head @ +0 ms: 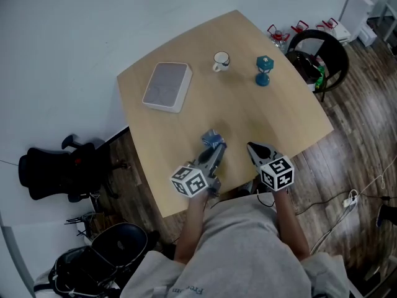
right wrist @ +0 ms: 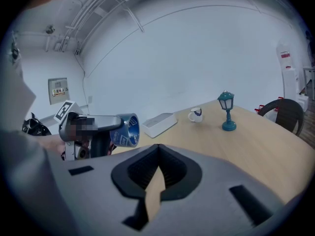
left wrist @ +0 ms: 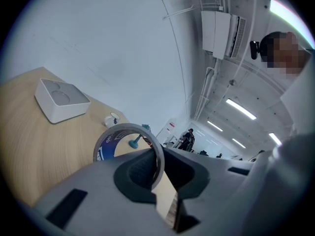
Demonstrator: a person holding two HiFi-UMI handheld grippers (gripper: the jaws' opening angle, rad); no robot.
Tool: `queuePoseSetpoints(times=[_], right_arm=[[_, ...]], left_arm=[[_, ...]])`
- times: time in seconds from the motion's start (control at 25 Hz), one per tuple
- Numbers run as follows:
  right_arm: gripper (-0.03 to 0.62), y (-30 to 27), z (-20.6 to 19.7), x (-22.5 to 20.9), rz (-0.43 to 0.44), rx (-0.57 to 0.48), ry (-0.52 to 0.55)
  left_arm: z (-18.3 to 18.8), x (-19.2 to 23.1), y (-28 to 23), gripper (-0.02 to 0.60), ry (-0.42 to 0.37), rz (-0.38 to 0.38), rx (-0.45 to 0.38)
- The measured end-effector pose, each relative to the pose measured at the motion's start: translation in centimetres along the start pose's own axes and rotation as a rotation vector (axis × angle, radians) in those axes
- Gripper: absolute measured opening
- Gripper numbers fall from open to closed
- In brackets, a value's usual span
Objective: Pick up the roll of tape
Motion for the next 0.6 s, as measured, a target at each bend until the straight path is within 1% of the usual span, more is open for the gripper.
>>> queuePoseSetpoints(times=[0.36,0.48,0.6], right_arm=[[0.003,0.54,0.34,-0.80,-0.002,-0.025,-0.010],[0.002,0.51,0.29,-0.87,-0.001,-0.015,0.009],[0.002,0.54,0.18,-1.03,0.000,-0.015,0.004]], left_arm=[[-0.04,-0.19,-0.60,0.038,0.007,0.004,-0.006],[-0.13,-0.20,-0.89,0.038,0.008,0.001,-0.004],[-0.18,-0.22,-0.96,0.038,0.007,0.001,-0.006]])
Point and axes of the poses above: the fingertips, and each gripper's own axes: y backward along the fingers, x to its left, z out of its top, the point moved 3 cm from there along y, backward along the fingers, and after that the axes turned 6 degrees about y, right-handed, at the moved point
